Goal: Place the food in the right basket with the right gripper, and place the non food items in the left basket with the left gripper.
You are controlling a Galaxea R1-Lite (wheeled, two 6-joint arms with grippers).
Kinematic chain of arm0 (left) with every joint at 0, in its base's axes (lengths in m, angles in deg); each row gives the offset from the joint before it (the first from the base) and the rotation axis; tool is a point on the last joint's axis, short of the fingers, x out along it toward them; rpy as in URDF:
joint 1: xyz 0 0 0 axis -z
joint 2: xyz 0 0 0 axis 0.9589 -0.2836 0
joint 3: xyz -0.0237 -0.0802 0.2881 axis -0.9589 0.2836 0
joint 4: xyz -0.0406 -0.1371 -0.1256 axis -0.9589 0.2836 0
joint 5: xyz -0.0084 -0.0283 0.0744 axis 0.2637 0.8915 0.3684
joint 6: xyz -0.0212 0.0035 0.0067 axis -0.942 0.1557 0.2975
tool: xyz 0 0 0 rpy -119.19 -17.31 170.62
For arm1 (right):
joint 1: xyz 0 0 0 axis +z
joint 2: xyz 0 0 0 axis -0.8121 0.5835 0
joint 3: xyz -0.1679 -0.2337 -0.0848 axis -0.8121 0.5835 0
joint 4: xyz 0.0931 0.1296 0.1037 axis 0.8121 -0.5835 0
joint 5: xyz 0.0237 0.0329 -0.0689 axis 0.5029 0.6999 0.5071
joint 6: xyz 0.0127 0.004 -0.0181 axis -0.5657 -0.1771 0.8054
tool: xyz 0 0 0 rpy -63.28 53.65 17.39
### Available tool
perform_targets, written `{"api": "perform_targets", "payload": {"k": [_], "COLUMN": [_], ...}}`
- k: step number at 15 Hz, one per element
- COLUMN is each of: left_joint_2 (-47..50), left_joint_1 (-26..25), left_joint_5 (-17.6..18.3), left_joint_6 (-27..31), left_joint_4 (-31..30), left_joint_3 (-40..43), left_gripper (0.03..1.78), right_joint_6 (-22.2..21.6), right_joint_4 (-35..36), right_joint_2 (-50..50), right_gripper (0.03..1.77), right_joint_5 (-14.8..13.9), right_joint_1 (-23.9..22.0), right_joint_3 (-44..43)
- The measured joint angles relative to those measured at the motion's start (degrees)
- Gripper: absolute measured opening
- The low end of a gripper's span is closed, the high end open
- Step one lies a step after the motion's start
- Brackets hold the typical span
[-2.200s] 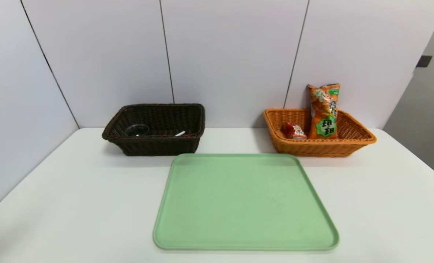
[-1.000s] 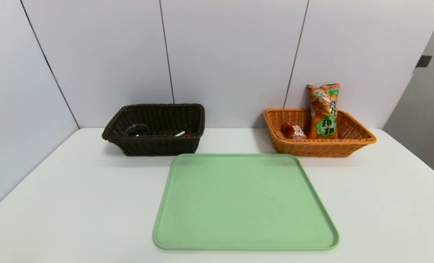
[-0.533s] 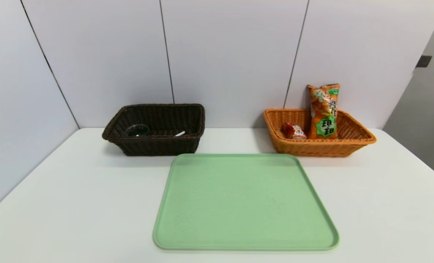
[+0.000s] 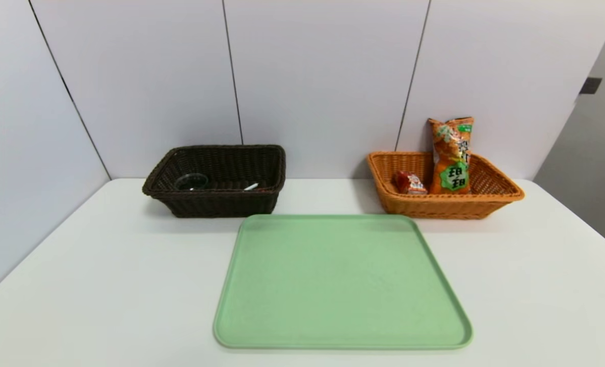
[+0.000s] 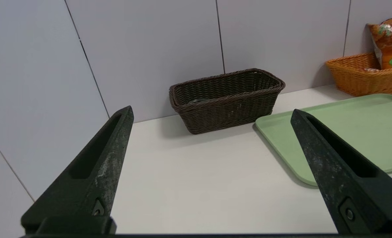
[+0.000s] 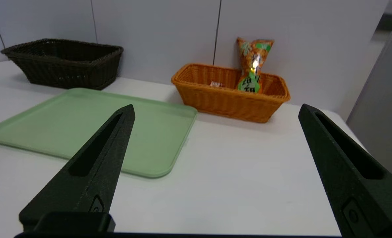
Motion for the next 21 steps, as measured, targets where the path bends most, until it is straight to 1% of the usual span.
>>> {"api": "perform_targets", "payload": {"k": [1, 3, 5, 6, 7, 8, 11, 14, 15, 16, 17, 18, 19, 21], "left_joint_2": [0.16, 0.24, 0.27, 0.29, 0.29, 0.29, 0.32, 0.32, 0.34, 0.34, 0.34, 0.32, 0.32, 0.32], "left_joint_1": [0.00, 0.00, 0.00, 0.00, 0.00, 0.00, 0.00, 0.00, 0.00, 0.00, 0.00, 0.00, 0.00, 0.00], "left_joint_5": [-0.17, -0.56, -2.16, -3.21, -4.04, -4.12, -4.25, -4.17, -4.39, -4.85, -5.71, -6.21, -6.53, -8.02], "left_joint_6": [1.00, 2.02, 3.36, 3.58, 3.62, 3.73, 3.54, 3.21, 3.16, 3.18, 2.90, 1.33, -1.49, -5.47], "left_joint_4": [-2.30, -9.91, -17.69, -21.52, -24.39, -24.22, -20.55, -12.68, -9.47, -6.34, -3.35, -1.04, -0.82, -0.83], "left_joint_3": [2.21, 8.02, 14.49, 16.65, 17.73, 18.30, 18.72, 18.82, 18.82, 18.82, 18.82, 18.82, 18.82, 18.82], "left_gripper": [1.69, 1.69, 1.69, 1.69, 1.69, 1.69, 1.69, 1.69, 1.69, 1.69, 1.69, 1.69, 1.69, 1.69], "right_joint_6": [1.77, 5.03, 7.47, 8.87, 9.64, 9.79, 9.92, 9.53, 9.31, 8.84, 7.85, 6.28, 3.77, -1.49], "right_joint_4": [4.84, 14.41, 22.64, 24.60, 24.86, 23.92, 19.47, 13.57, 11.26, 9.87, 7.44, 4.38, 1.79, 1.24], "right_joint_2": [0.00, 0.00, 0.00, 0.00, 0.00, 0.00, 0.00, 0.00, 0.00, 0.00, 0.00, 0.00, 0.00, 0.02], "right_gripper": [1.71, 1.71, 1.71, 1.71, 1.71, 1.71, 1.71, 1.71, 1.71, 1.71, 1.71, 1.71, 1.71, 1.71], "right_joint_5": [-0.37, -1.22, -2.11, -2.74, -3.01, -3.01, -2.90, -3.12, -3.93, -5.68, -7.29, -8.30, -8.91, -10.87], "right_joint_1": [0.00, 0.00, 0.00, 0.00, 0.00, 0.00, 0.00, 0.00, 0.00, 0.00, 0.00, 0.00, 0.00, 0.00], "right_joint_3": [2.57, 8.06, 13.37, 15.25, 16.24, 16.71, 17.18, 17.20, 17.23, 17.23, 17.23, 17.15, 16.93, 16.60]}}
